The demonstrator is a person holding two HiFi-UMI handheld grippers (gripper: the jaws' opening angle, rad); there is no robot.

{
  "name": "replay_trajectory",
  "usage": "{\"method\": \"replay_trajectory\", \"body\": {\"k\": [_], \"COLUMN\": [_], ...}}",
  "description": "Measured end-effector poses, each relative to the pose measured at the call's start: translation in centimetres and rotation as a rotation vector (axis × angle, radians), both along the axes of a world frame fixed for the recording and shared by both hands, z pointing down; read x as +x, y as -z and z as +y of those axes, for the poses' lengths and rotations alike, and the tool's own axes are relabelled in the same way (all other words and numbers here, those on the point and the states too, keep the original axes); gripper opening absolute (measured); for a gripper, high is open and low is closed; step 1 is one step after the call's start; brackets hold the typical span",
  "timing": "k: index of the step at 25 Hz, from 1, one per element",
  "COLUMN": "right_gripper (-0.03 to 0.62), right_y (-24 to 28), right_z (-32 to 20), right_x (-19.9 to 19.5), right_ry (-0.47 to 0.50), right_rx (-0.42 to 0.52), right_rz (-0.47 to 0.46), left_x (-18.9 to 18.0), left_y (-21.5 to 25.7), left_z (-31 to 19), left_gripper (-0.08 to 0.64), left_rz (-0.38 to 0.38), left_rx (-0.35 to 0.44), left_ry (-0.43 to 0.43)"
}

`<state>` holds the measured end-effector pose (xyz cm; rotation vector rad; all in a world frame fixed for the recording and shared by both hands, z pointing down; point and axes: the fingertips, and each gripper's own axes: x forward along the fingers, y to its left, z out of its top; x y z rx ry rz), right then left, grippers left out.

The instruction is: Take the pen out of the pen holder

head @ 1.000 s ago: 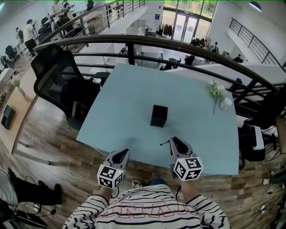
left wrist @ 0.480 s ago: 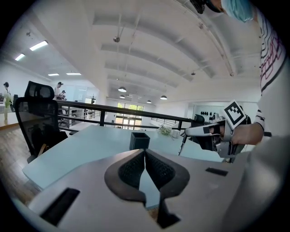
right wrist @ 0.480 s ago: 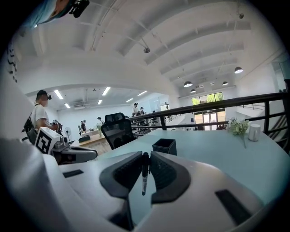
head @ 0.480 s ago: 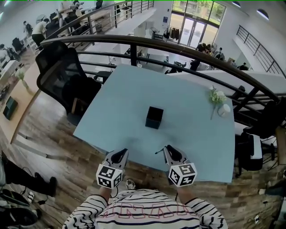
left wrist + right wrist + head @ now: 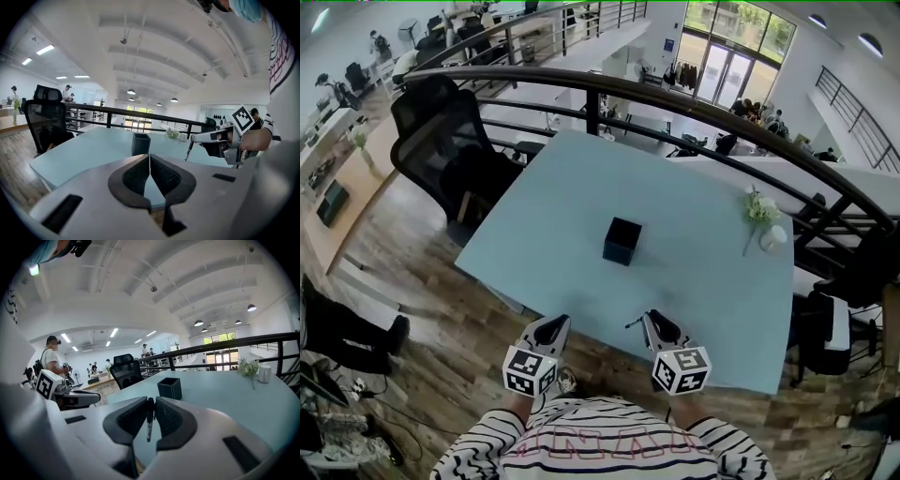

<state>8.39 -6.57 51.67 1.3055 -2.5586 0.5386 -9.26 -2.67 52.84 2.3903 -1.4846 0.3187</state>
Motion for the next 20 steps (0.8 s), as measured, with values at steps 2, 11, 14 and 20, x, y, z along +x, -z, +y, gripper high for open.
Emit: {"method": "replay_trajectory", "body": {"k": [2, 11, 14, 20], "right_gripper": [0.071, 0.069, 0.069, 0.069], "right_y": [-0.2, -1.2, -1.5, -1.8], "right_z": [0.3, 1.5, 1.8, 2.4], "right_x": [0.6, 2.1, 2.1, 2.4], "right_ry": [0.010, 0.056, 0.071, 0.092], "right_rx": [-0.003, -0.022, -0.026, -0.029], "right_rz": [-0.001, 0.007, 0.021, 0.038], "left_x": [0.7, 2.3, 2.4, 2.9], "left_y": [-0.1, -0.3, -0.4, -0.7], "left_z": [0.5, 2.3, 2.7, 3.5], "left_gripper": [0.031, 0.031, 0.031, 0.031], "left_rz": [-0.002, -0.002, -0.003, 0.001], "left_rx": [-0.001, -0.006, -0.007, -0.012], "left_ry": [0.011, 0.055, 0.068, 0.082]}}
